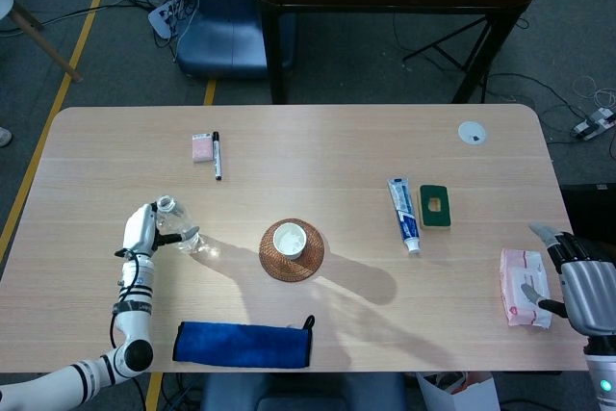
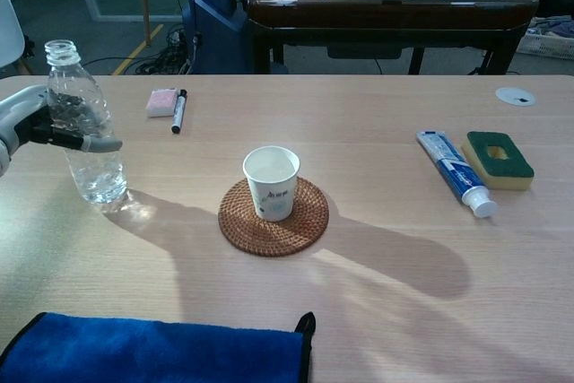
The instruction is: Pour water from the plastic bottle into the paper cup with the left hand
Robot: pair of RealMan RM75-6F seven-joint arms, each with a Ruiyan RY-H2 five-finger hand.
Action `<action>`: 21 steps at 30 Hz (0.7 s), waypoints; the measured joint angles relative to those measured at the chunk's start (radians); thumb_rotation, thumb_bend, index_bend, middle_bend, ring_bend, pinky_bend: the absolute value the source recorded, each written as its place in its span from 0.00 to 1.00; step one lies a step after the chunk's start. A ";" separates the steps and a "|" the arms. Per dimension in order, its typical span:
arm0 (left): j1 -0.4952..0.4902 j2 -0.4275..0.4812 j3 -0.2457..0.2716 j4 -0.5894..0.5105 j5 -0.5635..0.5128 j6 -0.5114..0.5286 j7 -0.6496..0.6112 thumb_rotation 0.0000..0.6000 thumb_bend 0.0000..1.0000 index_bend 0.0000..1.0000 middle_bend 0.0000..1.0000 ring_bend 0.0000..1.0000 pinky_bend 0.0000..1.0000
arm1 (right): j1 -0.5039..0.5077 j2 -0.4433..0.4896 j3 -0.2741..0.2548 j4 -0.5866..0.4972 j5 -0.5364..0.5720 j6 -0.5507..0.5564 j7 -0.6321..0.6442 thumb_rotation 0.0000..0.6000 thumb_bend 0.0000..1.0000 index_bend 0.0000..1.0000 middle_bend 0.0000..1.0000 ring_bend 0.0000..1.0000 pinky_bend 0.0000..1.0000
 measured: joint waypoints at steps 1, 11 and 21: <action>0.001 0.001 0.000 -0.001 0.000 -0.003 -0.001 1.00 0.02 0.67 0.72 0.30 0.32 | 0.000 0.000 0.000 0.000 0.000 0.000 0.000 1.00 0.13 0.18 0.23 0.21 0.44; 0.010 0.003 0.004 0.011 0.025 -0.016 -0.025 1.00 0.02 0.64 0.67 0.25 0.28 | 0.001 0.001 -0.002 -0.002 -0.001 -0.002 0.000 1.00 0.13 0.18 0.23 0.21 0.44; 0.015 0.005 0.008 0.017 0.038 -0.033 -0.037 1.00 0.02 0.59 0.58 0.22 0.26 | 0.001 0.001 -0.002 -0.002 0.001 -0.004 0.001 1.00 0.13 0.18 0.23 0.21 0.44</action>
